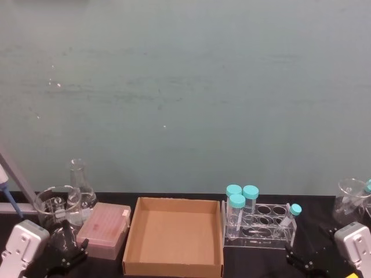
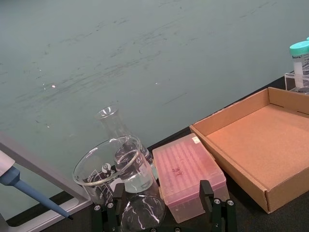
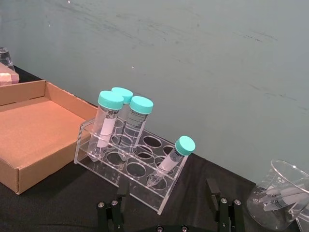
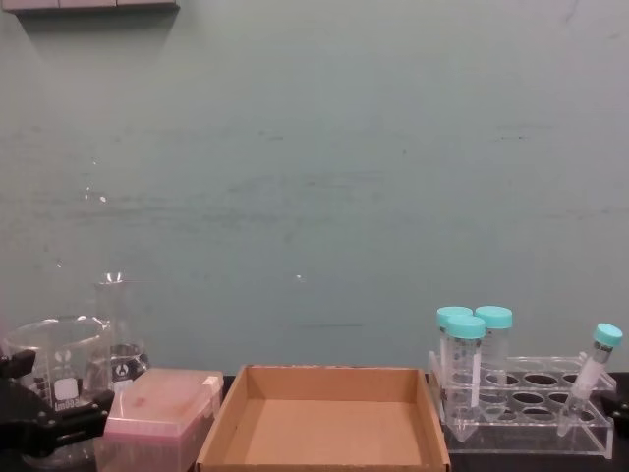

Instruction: Use the right hand to move the test tube from the test tube rack into the box.

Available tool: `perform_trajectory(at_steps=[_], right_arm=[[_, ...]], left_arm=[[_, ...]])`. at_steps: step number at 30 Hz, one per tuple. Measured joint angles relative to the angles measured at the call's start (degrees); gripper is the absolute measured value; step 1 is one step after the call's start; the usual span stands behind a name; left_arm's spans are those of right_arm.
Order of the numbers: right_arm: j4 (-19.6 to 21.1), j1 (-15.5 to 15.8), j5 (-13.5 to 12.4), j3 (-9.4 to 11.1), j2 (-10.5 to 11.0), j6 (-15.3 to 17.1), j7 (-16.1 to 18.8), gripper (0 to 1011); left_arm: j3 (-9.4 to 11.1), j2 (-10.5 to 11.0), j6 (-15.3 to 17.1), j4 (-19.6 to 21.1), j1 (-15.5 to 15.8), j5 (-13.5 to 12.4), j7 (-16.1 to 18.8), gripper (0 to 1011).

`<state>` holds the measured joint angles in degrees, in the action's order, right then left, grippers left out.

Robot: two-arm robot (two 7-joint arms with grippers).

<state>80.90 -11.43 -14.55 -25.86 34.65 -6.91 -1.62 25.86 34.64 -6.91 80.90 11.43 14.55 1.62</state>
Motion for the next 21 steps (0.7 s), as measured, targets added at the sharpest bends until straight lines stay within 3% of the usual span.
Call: perform_trajectory(at_steps=[21], right_arm=[[0.00, 0.00, -0.01, 0.06, -0.04, 0.01, 0.06, 1002]], left_arm=[[0.00, 0.00, 0.00, 0.00, 0.00, 0.00, 0.00, 1000]])
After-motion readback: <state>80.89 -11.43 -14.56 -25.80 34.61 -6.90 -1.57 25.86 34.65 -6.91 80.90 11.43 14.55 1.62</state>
